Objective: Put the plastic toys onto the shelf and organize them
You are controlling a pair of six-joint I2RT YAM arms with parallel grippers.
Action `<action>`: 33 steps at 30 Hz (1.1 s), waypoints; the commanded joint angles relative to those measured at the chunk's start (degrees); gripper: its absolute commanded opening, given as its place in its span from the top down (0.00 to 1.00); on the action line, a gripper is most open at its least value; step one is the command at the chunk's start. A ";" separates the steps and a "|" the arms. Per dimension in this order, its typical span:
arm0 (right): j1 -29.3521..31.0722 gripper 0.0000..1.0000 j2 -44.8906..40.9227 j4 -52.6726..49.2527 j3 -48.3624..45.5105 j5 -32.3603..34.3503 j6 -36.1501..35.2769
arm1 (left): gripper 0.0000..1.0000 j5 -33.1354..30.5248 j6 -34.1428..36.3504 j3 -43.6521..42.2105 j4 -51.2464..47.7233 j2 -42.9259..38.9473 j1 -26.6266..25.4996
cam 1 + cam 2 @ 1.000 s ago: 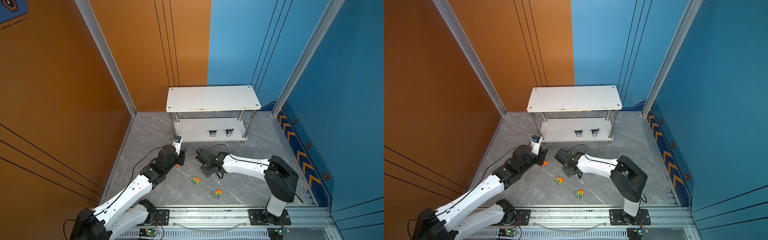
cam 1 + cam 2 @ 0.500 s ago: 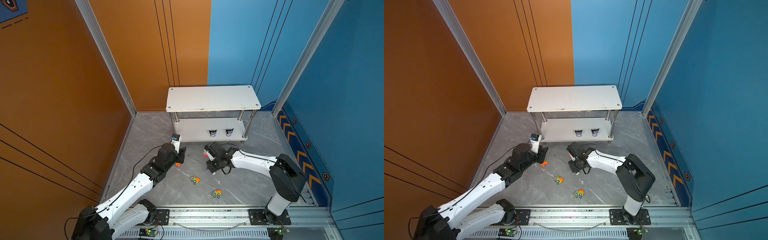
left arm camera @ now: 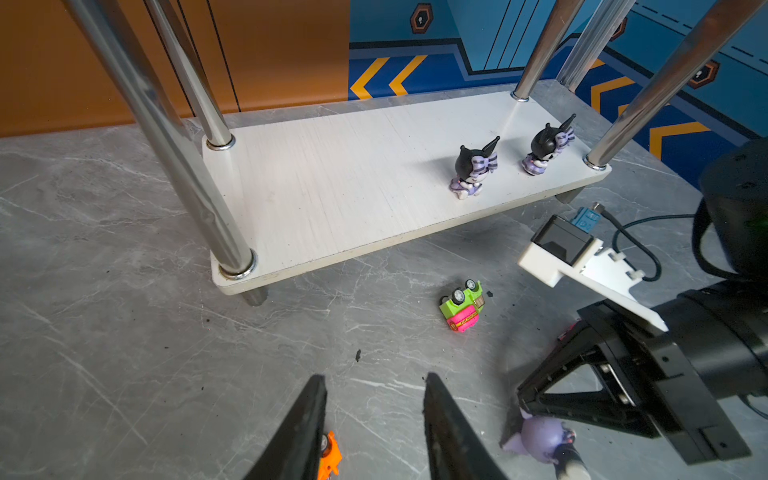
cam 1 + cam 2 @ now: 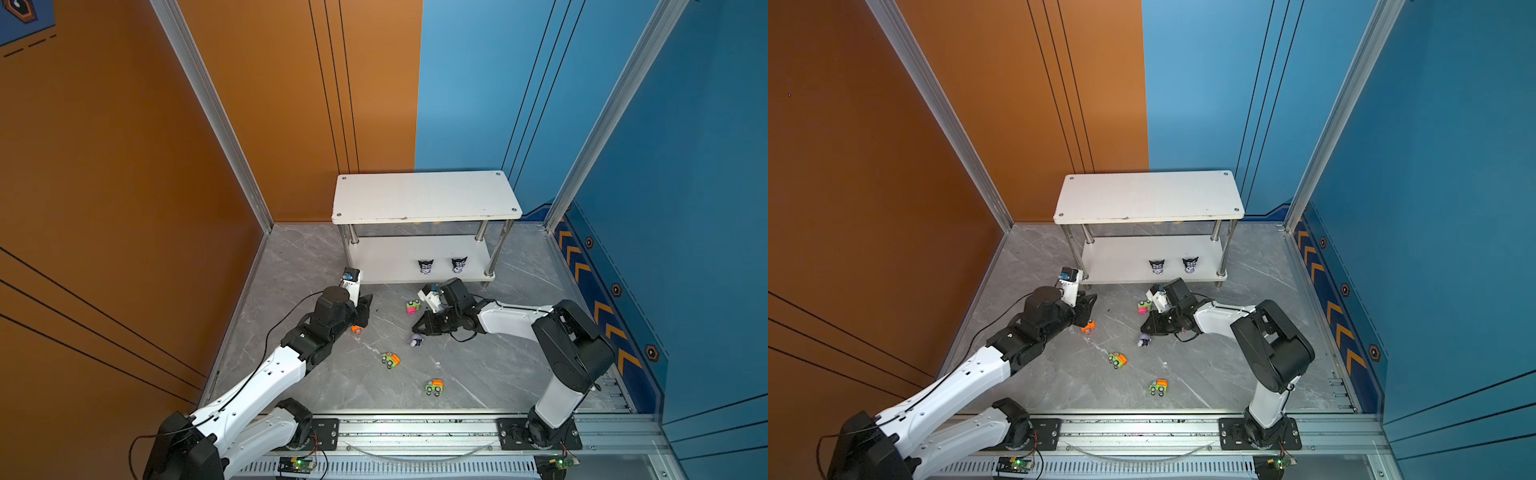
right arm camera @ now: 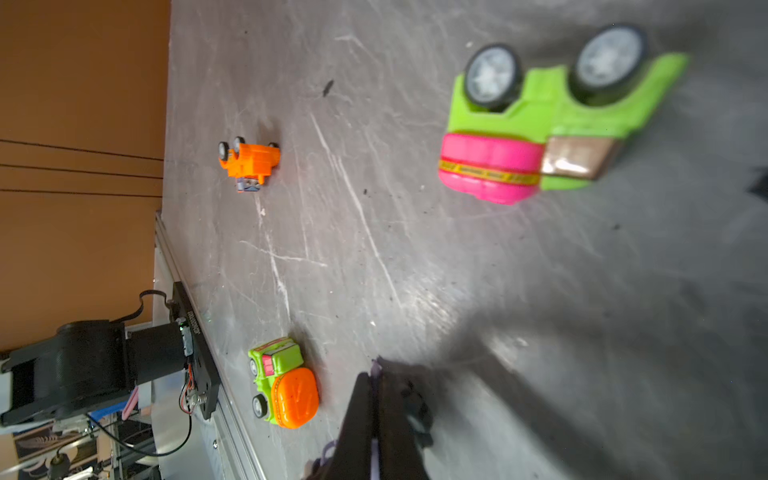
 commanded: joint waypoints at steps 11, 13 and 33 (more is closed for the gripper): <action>4.97 1.00 -2.43 -4.59 5.75 10.29 -3.82 | 0.60 2.37 -1.80 -1.06 2.41 1.21 0.75; 8.16 1.00 -4.74 -7.96 6.30 20.43 -5.45 | 0.60 2.46 -1.84 -1.16 2.68 1.17 0.80; 20.26 0.87 -1.14 19.74 -6.20 73.37 9.52 | 0.60 5.00 -2.36 -1.73 5.85 6.03 -0.35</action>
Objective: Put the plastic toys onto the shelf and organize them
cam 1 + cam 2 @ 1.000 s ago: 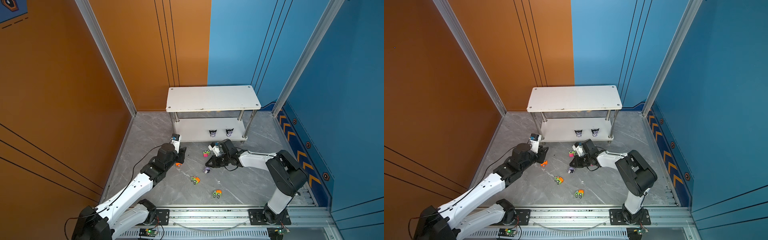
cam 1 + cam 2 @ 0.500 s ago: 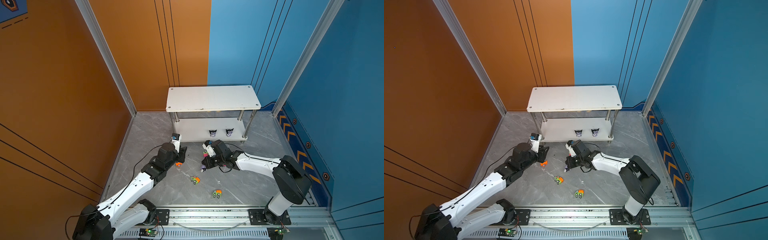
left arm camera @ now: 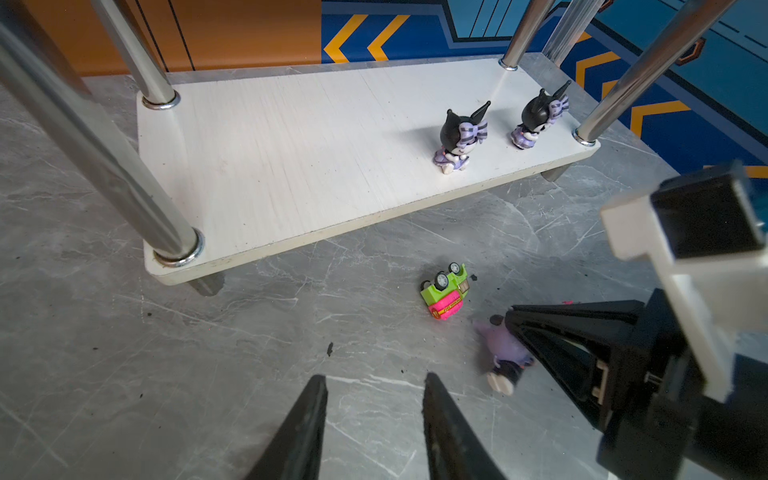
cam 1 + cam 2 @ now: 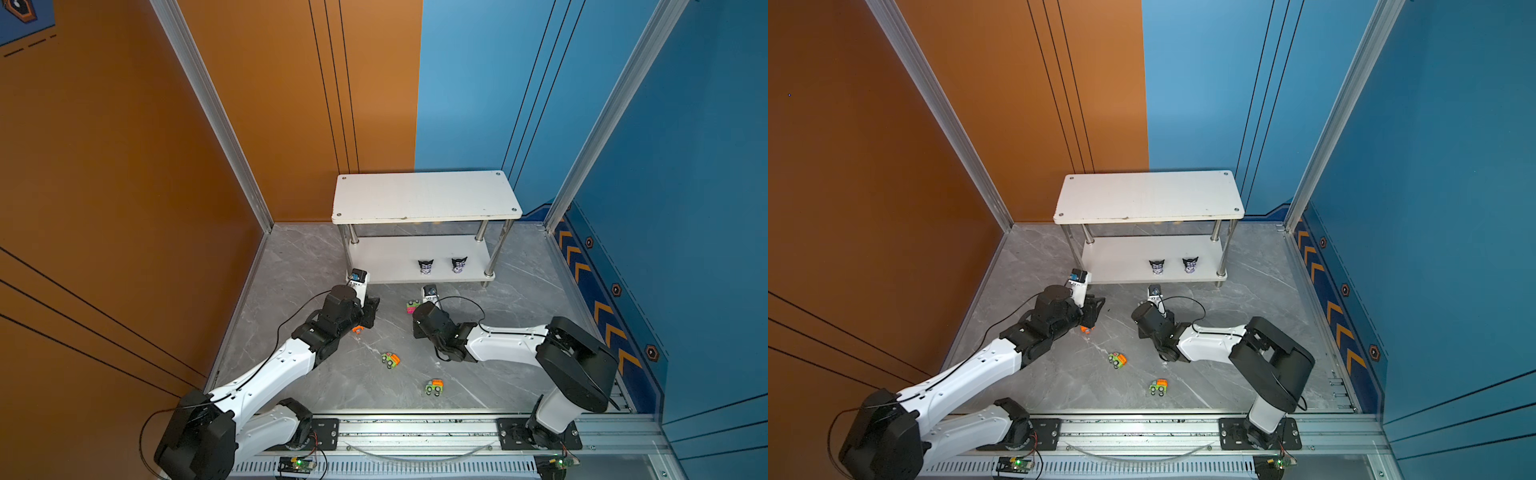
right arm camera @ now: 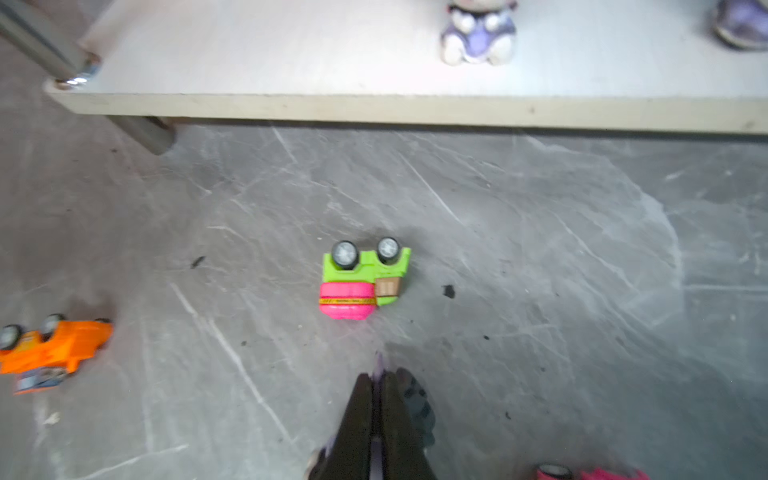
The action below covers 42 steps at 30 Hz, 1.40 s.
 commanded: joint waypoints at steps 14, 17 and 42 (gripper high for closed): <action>3.04 0.50 0.64 8.77 -2.67 2.62 2.82 | 0.60 0.98 0.22 -0.93 1.54 1.42 -0.26; 2.92 0.50 -3.44 8.06 -5.06 0.78 1.96 | 0.59 1.32 0.13 -0.90 1.99 2.21 -0.26; -20.22 1.00 -4.37 -10.70 6.00 -45.01 -2.08 | 0.95 6.90 0.98 10.85 4.41 25.54 -14.93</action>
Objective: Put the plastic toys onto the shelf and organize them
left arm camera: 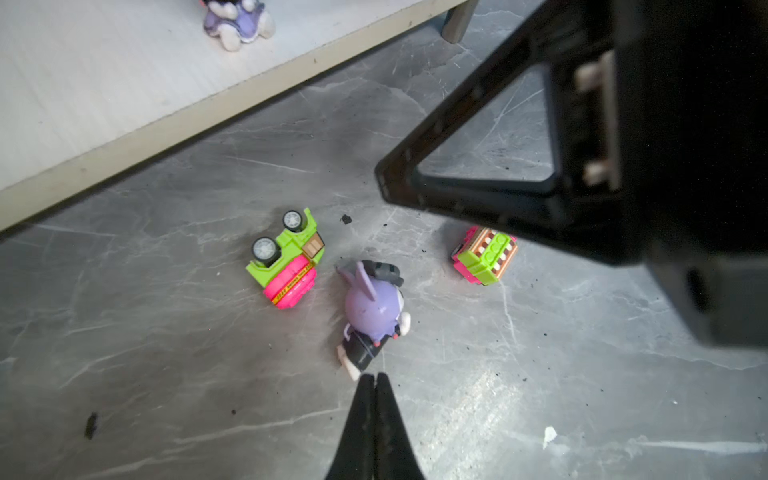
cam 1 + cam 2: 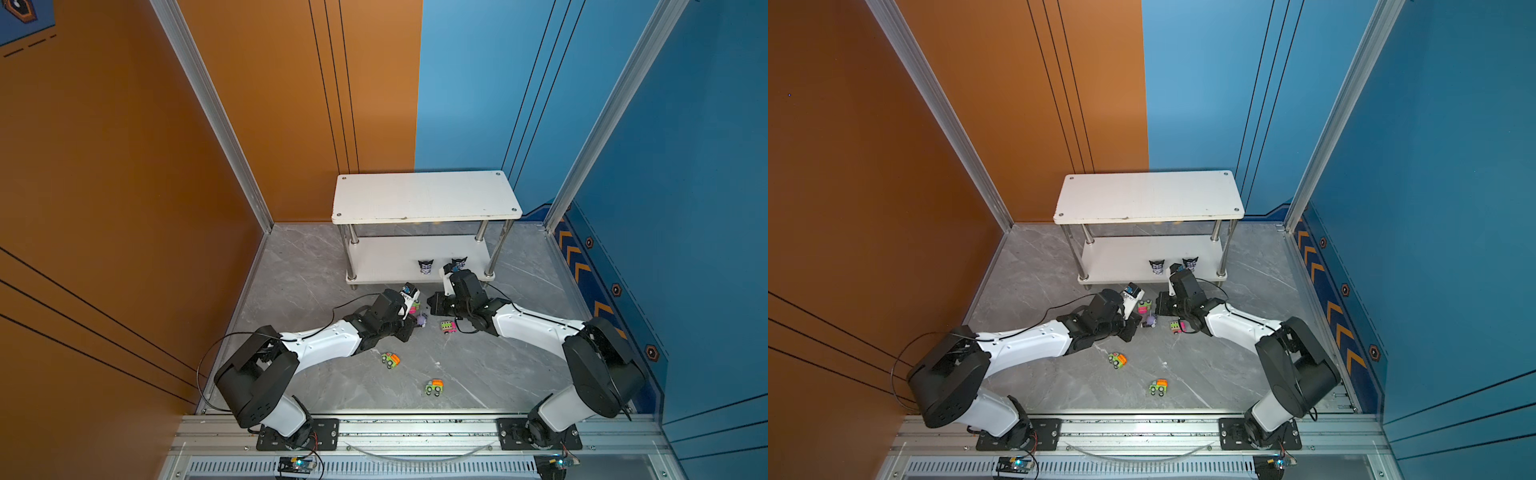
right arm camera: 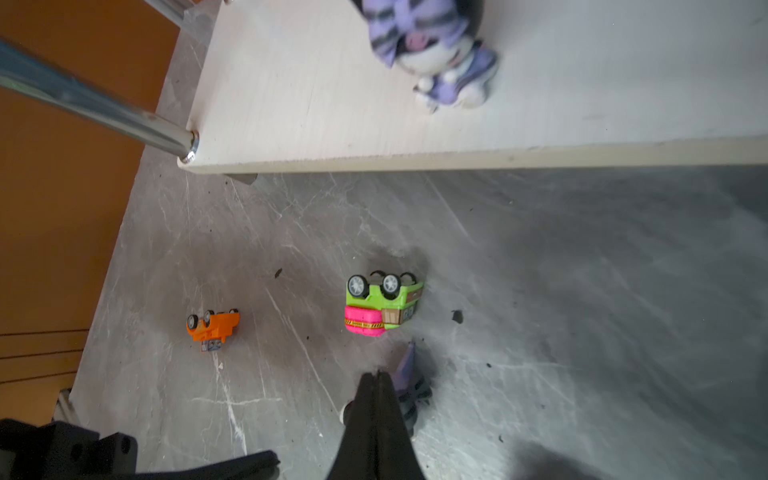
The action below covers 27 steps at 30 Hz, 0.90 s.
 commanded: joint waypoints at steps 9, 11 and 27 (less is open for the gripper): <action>0.67 1.00 5.33 -0.56 0.17 -2.97 -0.15 | 0.97 1.68 -2.53 0.70 1.83 3.40 0.39; 1.71 1.00 5.18 -0.23 -1.66 -0.94 -0.55 | 0.97 1.47 -2.71 0.04 1.82 2.48 1.40; 12.82 1.00 4.92 1.19 -3.46 -0.15 1.07 | 0.95 0.37 -1.50 -3.65 -1.08 -4.85 5.34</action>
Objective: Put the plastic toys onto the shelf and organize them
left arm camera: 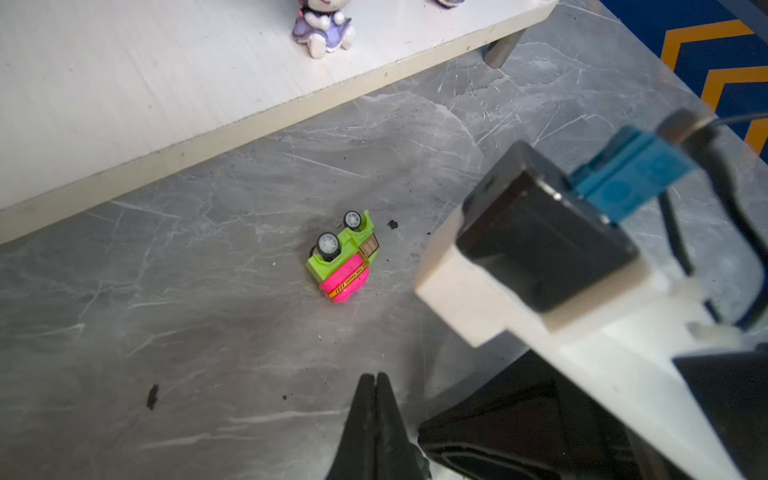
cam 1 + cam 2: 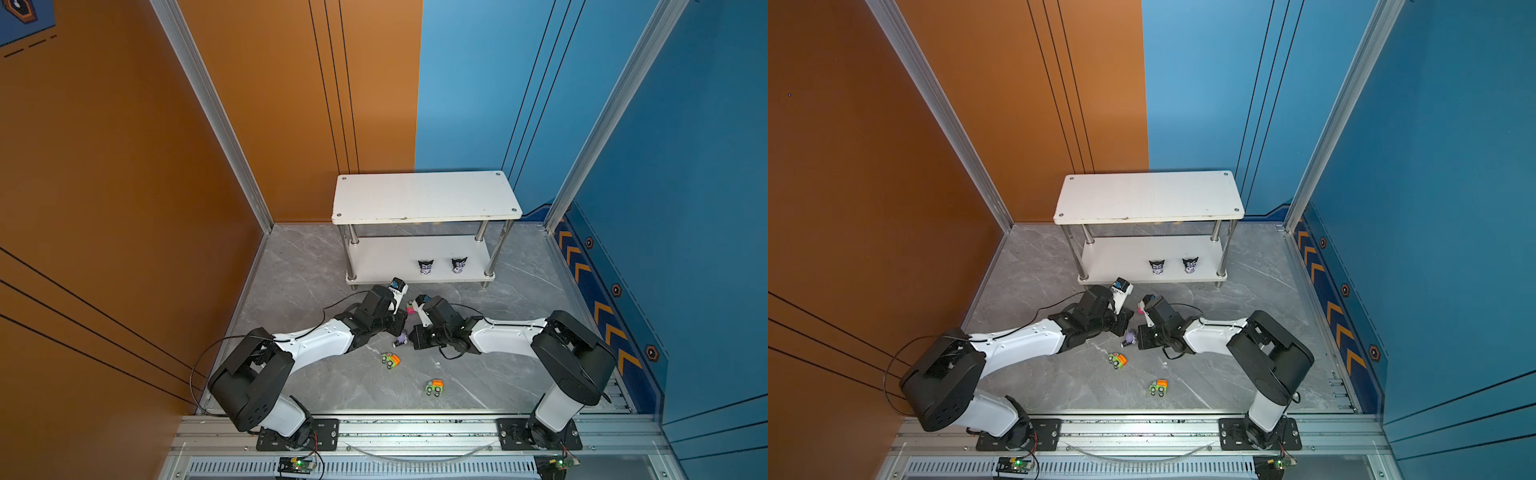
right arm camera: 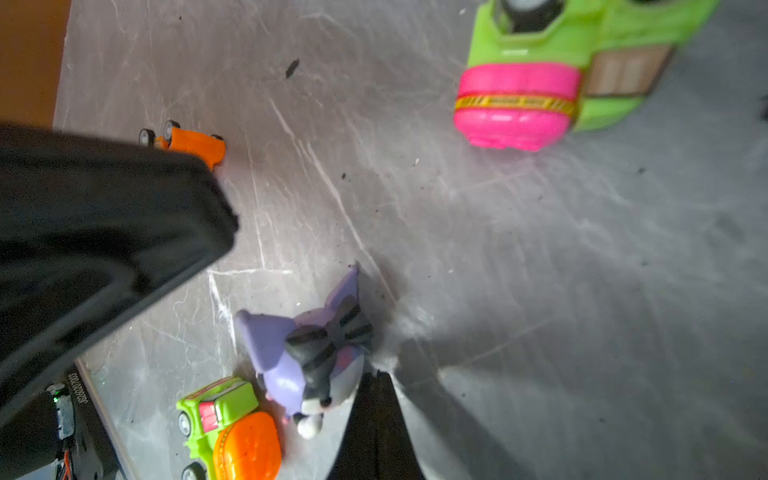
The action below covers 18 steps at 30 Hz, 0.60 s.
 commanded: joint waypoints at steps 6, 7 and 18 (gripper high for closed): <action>-2.41 1.00 -4.39 -4.38 1.68 -0.26 -0.07 | 0.95 1.58 0.70 -2.88 -3.25 -6.33 1.12; -3.24 1.00 -4.59 -4.39 1.72 -1.30 0.21 | 0.93 2.47 0.44 -3.28 -2.64 -6.94 1.37; -9.54 1.00 -8.42 -5.28 0.63 -3.70 1.52 | 0.72 6.17 -0.44 2.69 -10.88 -0.05 0.08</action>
